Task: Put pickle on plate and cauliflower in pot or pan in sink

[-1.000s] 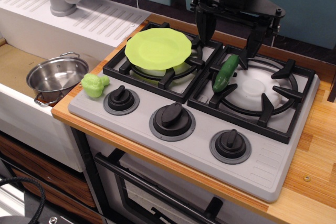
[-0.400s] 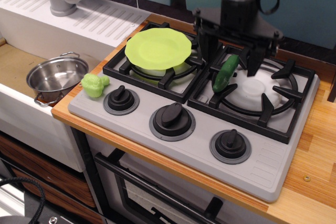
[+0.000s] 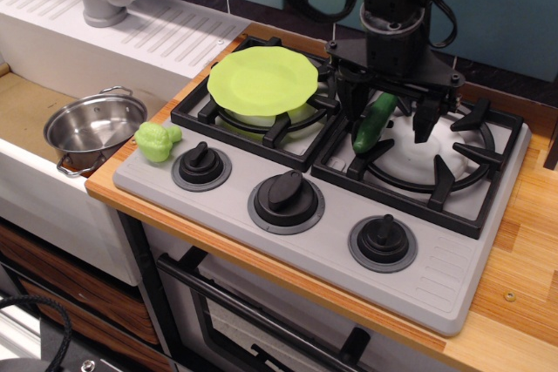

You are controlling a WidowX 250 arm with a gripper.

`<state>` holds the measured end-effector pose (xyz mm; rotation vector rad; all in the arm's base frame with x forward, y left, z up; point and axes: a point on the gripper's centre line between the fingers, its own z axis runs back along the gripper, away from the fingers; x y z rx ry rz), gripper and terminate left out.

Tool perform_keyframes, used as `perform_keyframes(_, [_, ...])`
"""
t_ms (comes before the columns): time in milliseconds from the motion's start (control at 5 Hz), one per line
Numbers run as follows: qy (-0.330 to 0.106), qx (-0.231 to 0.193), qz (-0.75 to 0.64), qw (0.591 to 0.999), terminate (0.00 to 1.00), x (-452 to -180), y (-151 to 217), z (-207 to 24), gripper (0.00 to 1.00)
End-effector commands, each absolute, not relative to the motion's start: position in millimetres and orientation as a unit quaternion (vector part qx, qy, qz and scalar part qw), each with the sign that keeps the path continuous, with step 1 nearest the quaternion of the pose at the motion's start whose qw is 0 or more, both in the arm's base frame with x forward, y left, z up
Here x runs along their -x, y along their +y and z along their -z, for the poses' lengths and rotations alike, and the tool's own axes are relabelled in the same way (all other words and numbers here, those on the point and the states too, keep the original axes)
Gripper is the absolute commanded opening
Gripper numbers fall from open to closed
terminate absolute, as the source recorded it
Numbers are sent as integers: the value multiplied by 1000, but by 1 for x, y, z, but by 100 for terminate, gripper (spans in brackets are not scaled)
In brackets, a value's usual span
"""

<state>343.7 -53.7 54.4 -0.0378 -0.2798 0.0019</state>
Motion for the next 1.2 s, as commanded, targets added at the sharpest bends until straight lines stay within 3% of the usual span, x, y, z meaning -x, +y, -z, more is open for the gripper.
perform_keyframes(0, [-176, 29, 13, 984, 0, -354, -50, -62, 100])
perform_keyframes(800, [-191, 38, 12, 981, 0, -358, -51, -48, 100])
perform_keyframes(1000, [-185, 33, 6, 982, 0, -359, -54, -46, 0])
